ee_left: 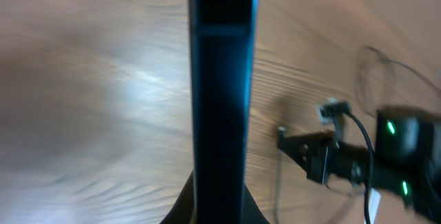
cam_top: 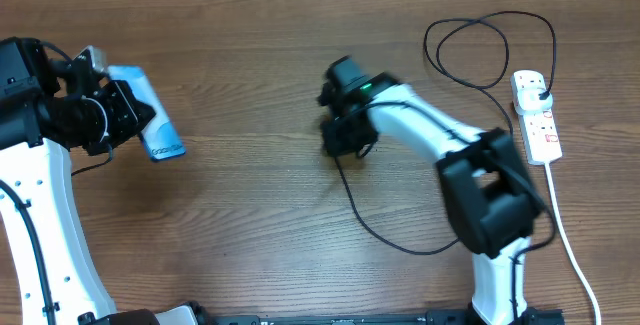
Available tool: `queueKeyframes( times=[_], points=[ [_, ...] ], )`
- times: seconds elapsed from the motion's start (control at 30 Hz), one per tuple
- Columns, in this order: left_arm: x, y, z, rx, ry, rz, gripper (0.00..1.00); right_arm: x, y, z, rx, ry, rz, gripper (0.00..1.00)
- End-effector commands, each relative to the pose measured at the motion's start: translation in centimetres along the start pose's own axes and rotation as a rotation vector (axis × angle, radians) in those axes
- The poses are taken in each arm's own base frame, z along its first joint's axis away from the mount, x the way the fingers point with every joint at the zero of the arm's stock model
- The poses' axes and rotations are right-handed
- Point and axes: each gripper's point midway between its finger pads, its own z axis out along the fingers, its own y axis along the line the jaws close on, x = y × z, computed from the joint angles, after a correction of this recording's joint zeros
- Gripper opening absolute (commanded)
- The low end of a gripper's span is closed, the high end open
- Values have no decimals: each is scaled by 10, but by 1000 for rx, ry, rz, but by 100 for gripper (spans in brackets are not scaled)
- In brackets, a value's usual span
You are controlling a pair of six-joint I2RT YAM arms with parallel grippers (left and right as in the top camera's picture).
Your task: Plug charger to phone and switch on socket
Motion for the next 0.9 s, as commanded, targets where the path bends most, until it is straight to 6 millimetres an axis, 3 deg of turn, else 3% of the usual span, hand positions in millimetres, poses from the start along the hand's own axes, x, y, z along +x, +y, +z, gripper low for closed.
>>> queueKeyframes(
  times=[0.0,0.13,0.3,0.5,0.7,0.87],
  points=[
    [5,-60,-18,329,-10,173,4,-11,40,-79,-362,-113,-63,4],
    [7,-104,-43,613,-37,264,4,13,67,-130,-666,-119,-169,4],
    [10,-136,-67,833,-47,327,4,44,98,-174,-948,-154,-301,4],
    [16,-146,-65,851,4,286,4,58,129,-202,-1141,-233,-379,4],
    [20,-170,-52,823,59,265,5,59,143,-209,-1200,-252,-398,4],
    [23,-204,-38,804,61,290,5,56,152,-217,-1203,-255,-432,4]
  ],
)
